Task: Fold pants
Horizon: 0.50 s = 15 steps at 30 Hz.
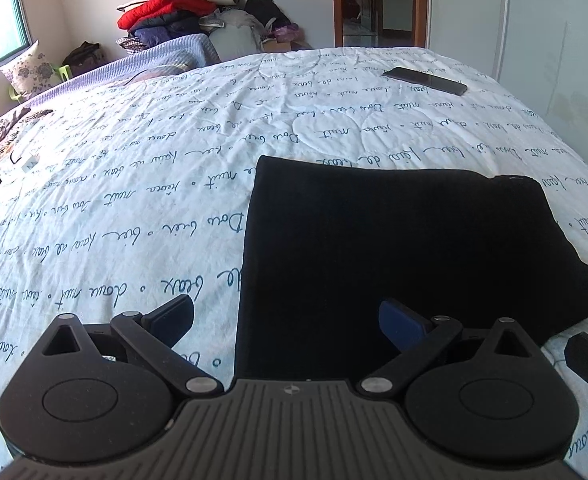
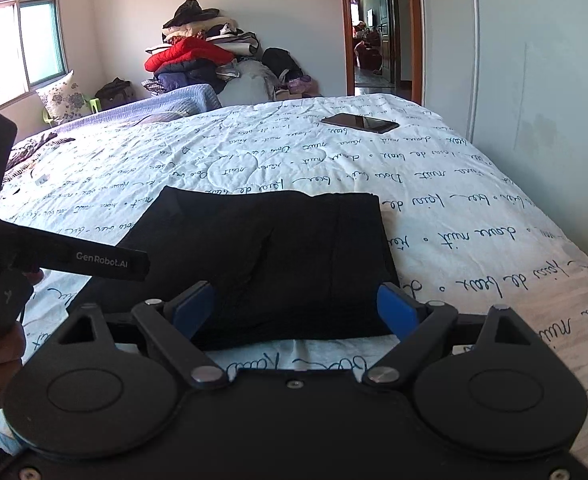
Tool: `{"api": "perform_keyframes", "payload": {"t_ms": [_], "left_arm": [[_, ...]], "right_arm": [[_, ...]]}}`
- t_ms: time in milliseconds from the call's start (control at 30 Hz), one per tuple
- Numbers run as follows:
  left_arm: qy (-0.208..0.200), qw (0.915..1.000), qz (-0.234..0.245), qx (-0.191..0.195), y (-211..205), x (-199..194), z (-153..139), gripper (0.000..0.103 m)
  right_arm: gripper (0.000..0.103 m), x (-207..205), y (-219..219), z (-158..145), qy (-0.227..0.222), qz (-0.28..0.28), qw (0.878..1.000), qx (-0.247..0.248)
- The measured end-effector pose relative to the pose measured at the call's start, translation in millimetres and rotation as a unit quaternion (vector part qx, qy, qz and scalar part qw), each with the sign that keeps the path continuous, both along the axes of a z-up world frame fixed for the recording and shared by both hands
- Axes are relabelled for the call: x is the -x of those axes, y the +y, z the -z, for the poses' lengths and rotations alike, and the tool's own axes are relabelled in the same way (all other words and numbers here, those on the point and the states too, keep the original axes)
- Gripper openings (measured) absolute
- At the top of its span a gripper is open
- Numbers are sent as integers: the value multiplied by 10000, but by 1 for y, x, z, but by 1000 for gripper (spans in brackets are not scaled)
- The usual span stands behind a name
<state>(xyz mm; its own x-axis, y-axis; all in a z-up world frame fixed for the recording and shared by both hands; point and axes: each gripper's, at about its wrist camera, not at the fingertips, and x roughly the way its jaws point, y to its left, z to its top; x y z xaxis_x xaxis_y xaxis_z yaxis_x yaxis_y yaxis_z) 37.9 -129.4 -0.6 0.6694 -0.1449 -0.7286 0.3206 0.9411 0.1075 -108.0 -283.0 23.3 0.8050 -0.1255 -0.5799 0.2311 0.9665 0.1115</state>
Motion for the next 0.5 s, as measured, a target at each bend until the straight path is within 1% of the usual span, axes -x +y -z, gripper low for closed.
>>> {"api": "perform_keyframes", "payload": {"t_ms": [133, 300, 433, 500], "left_arm": [[78, 9999, -93, 99, 8, 16, -2, 100], [34, 9995, -300, 60, 21, 36, -1, 100], [56, 9993, -357, -56, 27, 40, 3, 100], [85, 9991, -401, -51, 30, 38, 4, 100]], "right_arm": [[90, 13, 7, -1, -2, -51, 10000, -10], [90, 20, 13, 4, 94, -155, 9998, -43], [90, 17, 13, 9, 190, -137, 9996, -173], [90, 17, 14, 9, 195, -135, 9996, -179]]}}
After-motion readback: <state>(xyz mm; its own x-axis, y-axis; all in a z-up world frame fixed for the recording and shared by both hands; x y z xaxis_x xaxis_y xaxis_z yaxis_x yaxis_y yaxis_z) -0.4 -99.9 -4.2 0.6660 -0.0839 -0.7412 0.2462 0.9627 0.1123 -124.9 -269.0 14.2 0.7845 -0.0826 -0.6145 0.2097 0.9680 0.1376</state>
